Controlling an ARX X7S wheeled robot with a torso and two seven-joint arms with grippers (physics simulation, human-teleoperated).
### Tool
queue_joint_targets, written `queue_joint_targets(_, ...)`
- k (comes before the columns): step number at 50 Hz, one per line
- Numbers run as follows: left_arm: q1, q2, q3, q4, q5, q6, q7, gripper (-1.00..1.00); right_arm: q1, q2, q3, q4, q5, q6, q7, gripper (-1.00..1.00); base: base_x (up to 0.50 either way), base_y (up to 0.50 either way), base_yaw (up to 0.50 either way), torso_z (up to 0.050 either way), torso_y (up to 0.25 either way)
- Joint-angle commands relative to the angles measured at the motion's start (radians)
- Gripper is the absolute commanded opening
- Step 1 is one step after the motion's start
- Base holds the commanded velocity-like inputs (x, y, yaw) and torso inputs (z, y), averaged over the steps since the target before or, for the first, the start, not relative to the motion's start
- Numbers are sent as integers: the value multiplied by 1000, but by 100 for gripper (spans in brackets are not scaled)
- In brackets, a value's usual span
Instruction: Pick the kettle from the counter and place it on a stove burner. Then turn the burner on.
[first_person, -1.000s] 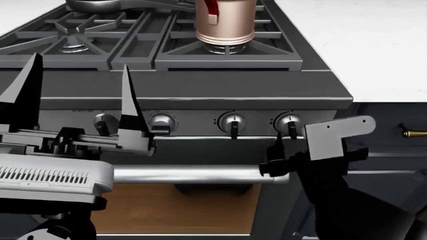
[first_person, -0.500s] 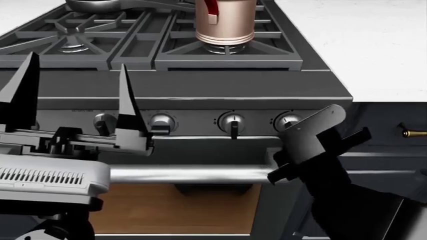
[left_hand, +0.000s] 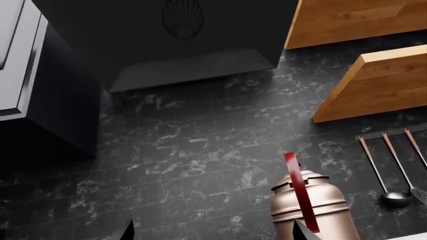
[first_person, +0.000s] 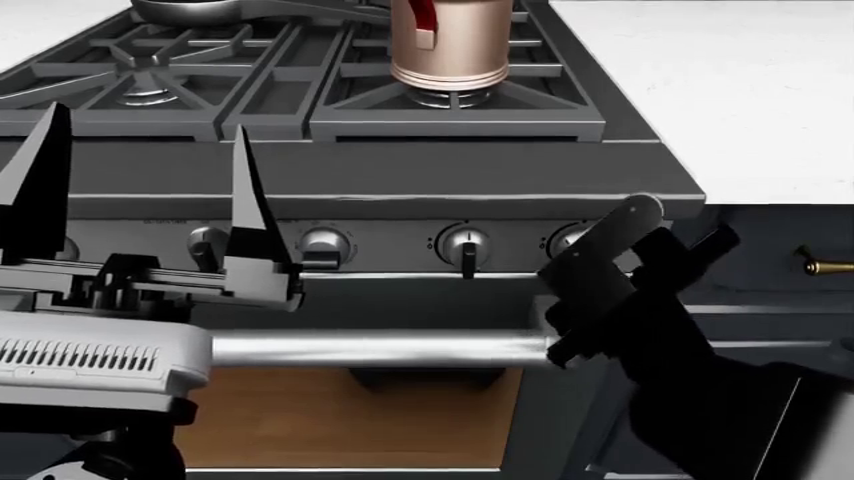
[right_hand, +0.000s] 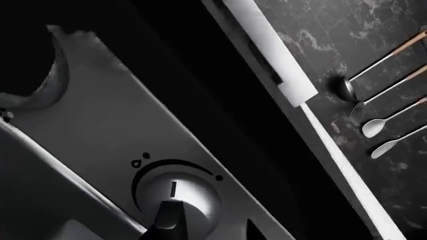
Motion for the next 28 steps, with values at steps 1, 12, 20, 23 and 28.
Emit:
queue_joint_targets(1, 2, -3, 1, 4, -1, 1, -2, 100, 50, -6, 76, -108, 9, 59, 28, 100, 0, 0, 0, 0, 0)
queue_joint_targets(12, 1, -6, 4, 10, -4, -2, -3, 100, 3, -37, 233, -264, 150, 172, 104, 100, 0, 0, 0, 1, 2)
queue_joint_targets(20, 0, -8, 4, 18, -6, -7, -6, 100, 16, -43, 320, -309, 359, 200, 241, 100, 0, 0, 0, 0, 0)
queue_joint_targets(23, 0, -9, 3, 21, -7, -9, -7, 100, 41, -35, 365, -313, 548, 196, 378, 100, 0, 0, 0, 0, 0)
queue_joint_targets(28, 0, -10, 4, 23, -8, -10, -7, 100, 38, -12, 393, -325, 659, 158, 465, 100, 0, 0, 0, 0, 0)
